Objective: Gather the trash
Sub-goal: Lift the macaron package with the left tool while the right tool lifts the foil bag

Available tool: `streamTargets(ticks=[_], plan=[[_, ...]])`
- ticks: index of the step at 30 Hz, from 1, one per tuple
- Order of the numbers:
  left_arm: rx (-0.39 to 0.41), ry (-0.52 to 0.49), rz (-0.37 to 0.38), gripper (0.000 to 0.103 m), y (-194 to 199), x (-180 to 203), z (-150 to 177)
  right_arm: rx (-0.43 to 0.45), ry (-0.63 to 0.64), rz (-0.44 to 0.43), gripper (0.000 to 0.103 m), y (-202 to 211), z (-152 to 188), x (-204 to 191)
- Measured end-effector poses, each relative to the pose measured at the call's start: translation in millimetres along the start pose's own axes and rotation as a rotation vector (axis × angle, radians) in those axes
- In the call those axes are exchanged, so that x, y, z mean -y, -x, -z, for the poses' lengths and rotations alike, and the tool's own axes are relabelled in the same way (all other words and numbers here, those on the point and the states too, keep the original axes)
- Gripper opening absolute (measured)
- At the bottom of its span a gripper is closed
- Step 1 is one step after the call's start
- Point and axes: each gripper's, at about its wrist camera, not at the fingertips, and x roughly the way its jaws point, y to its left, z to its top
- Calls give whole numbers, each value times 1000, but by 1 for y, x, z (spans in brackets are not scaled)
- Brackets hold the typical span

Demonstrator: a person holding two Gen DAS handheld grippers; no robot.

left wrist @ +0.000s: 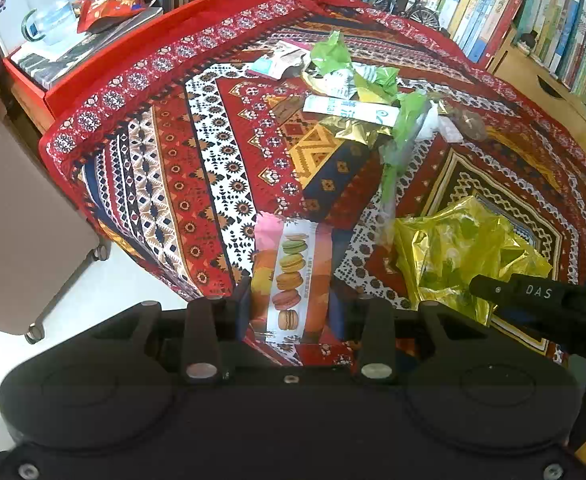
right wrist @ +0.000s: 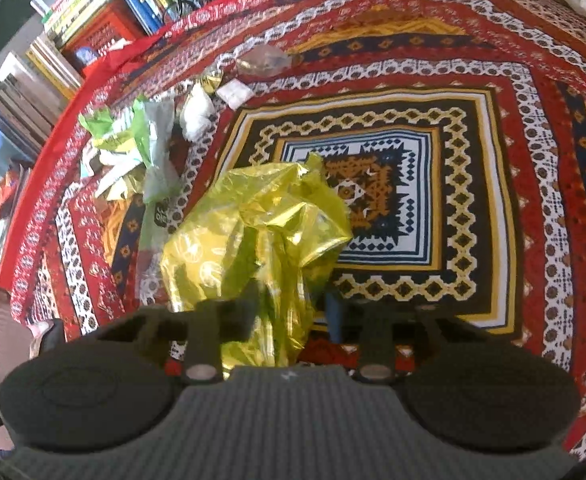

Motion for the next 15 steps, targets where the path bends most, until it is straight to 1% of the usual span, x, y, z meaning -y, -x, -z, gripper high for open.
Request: streamTargets(ticks=[5, 7, 15], plan=[[-1, 5, -4, 36, -2, -5, -1, 8, 31, -5, 25, 5, 3, -5], [-4, 6, -6, 36, -1, -7, 1, 21, 44, -5, 23, 9, 5, -10], [-8, 10, -15, 36, 6, -28, 15, 45, 89, -43, 23, 31, 28, -31]])
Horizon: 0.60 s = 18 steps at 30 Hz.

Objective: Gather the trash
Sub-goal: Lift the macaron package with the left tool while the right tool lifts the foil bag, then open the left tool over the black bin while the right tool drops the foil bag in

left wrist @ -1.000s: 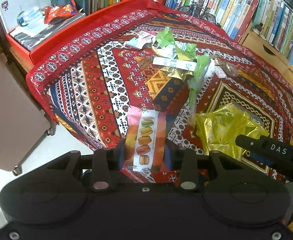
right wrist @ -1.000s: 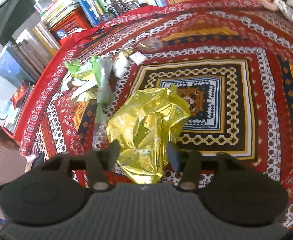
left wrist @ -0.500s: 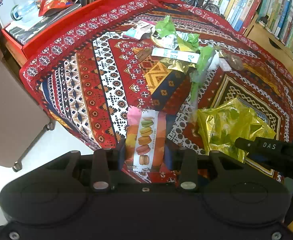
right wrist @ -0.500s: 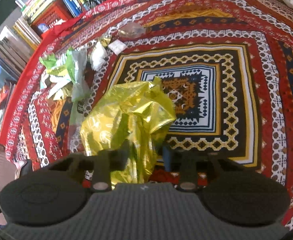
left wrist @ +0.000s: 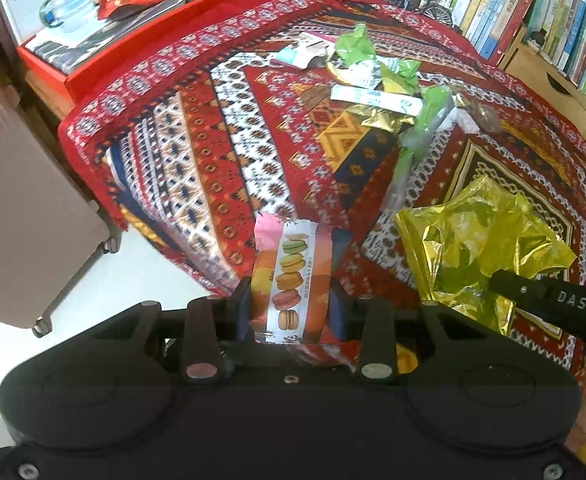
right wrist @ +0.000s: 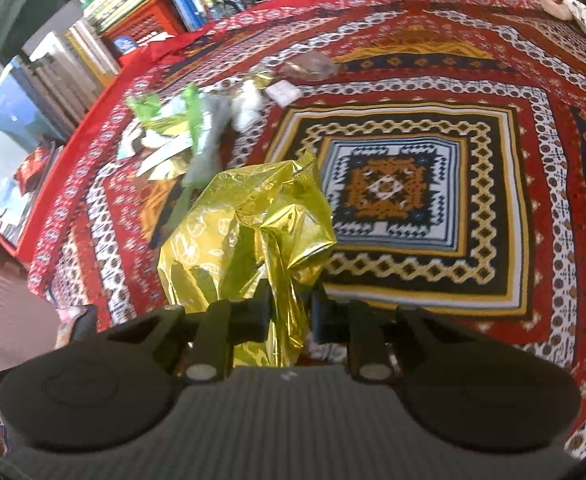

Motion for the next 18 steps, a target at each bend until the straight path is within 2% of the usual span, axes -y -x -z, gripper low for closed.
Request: streamTargets(ticks=[18], plan=[[-73, 60, -43, 36, 6, -81, 83, -24, 170, -54, 23, 31, 97, -57]])
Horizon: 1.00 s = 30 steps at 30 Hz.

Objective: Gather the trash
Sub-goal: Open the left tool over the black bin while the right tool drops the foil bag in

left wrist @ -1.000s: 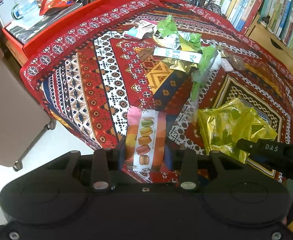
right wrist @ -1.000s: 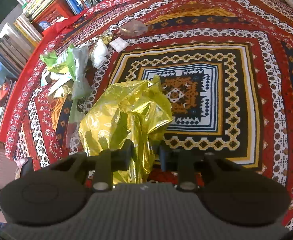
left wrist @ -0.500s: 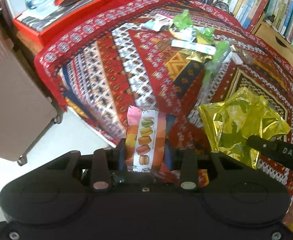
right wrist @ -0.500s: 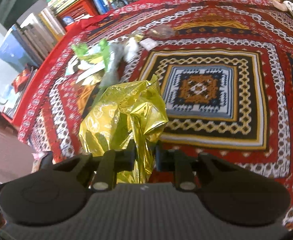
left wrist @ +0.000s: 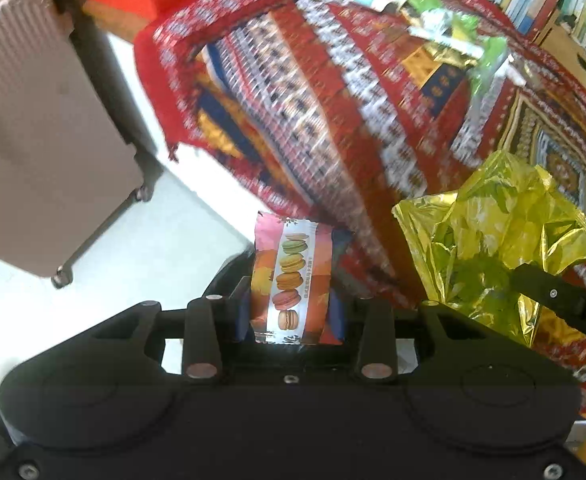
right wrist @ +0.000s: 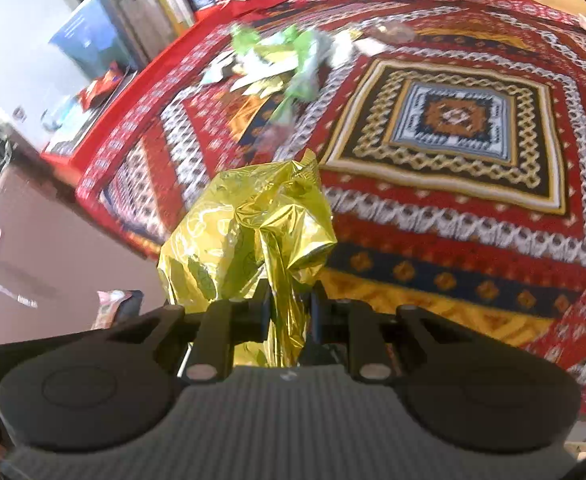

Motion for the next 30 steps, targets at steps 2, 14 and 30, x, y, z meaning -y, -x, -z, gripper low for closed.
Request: streamTargets(ticks=[2, 14, 30], plan=[[-16, 5, -9, 36, -4, -7, 9, -15, 30, 0, 23, -2, 11, -7], [-121, 7, -48, 36, -38, -29, 51, -112, 210, 10, 23, -36, 53, -35], [-194, -3, -36, 37, -76, -34, 56, -237, 358, 30, 24, -96, 73, -49]])
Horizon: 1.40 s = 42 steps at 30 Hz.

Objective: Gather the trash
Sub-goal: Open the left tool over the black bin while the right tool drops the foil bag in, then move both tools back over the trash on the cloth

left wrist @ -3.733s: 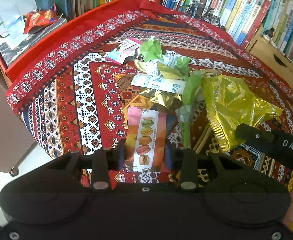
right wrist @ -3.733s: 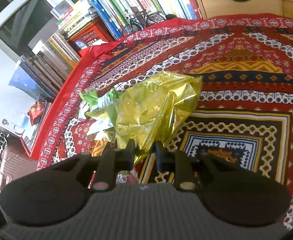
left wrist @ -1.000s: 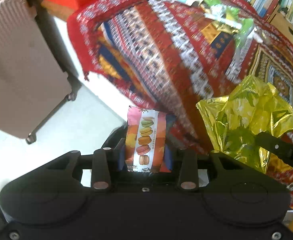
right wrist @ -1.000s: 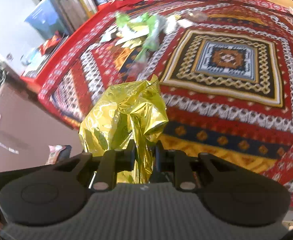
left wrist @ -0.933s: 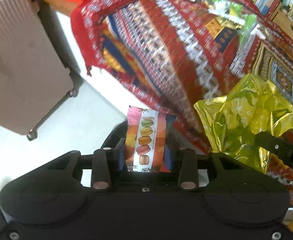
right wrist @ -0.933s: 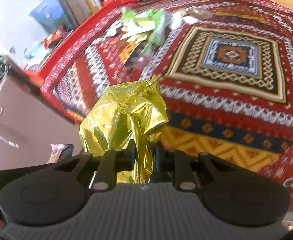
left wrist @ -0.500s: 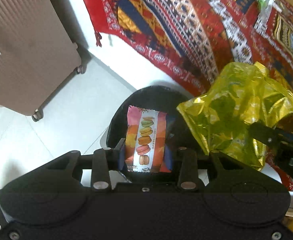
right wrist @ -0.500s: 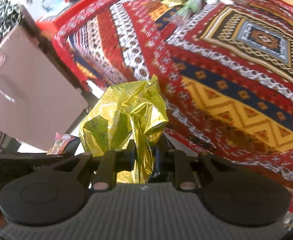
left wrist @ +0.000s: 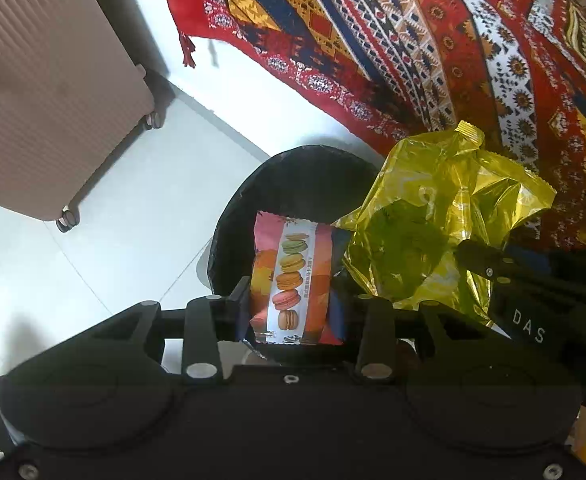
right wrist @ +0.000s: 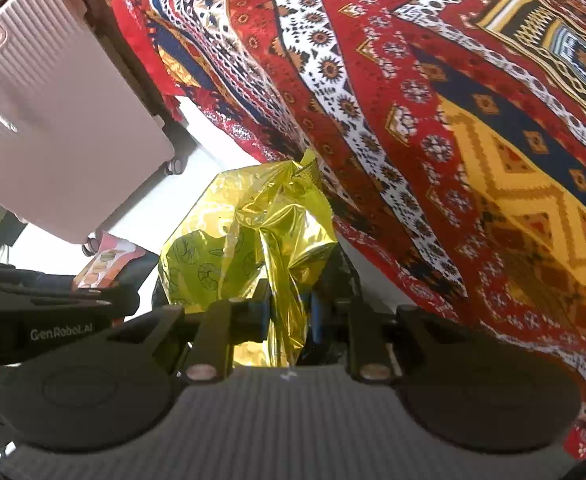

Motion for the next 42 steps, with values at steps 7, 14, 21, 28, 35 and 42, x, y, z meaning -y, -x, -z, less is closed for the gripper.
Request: streamTargets(ticks=[7, 14, 21, 28, 35, 42], plan=[[-14, 3, 2, 37, -8, -3, -5, -22, 42, 5, 24, -10, 2, -7], [-23, 6, 4, 45, -16, -5, -6, -42, 61, 14, 26, -24, 5, -16], [-4, 12, 0, 69, -17, -7, -9, -39, 41, 10, 41, -31, 6, -18], [4, 13, -3, 71, -15, -8, -13, -42, 27, 1, 47, -31, 0, -12], [27, 15, -5, 73, -7, -8, -17, -32, 14, -2, 49, -25, -11, -12], [132, -1, 8, 73, 26, -9, -27, 39, 6, -8, 56, 11, -21, -6]])
